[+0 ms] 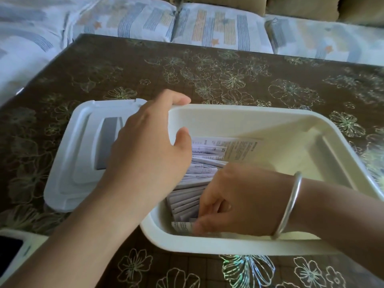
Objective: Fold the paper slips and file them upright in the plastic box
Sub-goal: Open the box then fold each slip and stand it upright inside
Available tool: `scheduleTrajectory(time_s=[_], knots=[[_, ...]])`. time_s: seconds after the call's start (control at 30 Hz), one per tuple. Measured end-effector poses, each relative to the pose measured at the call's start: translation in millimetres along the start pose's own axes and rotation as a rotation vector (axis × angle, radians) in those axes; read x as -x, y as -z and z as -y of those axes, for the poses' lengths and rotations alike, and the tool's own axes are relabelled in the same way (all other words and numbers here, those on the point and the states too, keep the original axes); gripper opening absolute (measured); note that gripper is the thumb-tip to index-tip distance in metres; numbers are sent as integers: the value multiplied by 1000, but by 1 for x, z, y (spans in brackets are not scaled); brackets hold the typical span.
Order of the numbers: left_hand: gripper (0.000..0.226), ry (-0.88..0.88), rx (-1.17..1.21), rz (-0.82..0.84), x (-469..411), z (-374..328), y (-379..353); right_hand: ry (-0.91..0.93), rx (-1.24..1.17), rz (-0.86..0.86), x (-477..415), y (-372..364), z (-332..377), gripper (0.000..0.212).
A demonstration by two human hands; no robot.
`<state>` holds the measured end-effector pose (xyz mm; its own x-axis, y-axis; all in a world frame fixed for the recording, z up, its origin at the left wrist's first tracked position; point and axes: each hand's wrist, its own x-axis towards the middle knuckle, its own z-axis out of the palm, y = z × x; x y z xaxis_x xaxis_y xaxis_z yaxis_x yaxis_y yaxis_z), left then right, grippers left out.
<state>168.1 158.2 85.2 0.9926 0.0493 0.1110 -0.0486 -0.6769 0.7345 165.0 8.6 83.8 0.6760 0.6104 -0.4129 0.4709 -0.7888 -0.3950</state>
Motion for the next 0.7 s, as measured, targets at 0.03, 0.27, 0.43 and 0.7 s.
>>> scheduleTrajectory(time_s=[0.03, 0.27, 0.43, 0.7], knots=[[38, -2, 1, -1, 0, 0, 0, -6, -2, 14, 1, 0, 0, 37], [37, -4, 1, -10, 0, 1, 0, 3, -131, 30, -2, 2, -3, 12], [37, 2, 9, 3, 1, 1, 1, 8, -245, 53, -1, 0, -7, 10], [37, -13, 7, 1, -1, 3, 0, -35, -161, -203, 4, 12, -10, 27]])
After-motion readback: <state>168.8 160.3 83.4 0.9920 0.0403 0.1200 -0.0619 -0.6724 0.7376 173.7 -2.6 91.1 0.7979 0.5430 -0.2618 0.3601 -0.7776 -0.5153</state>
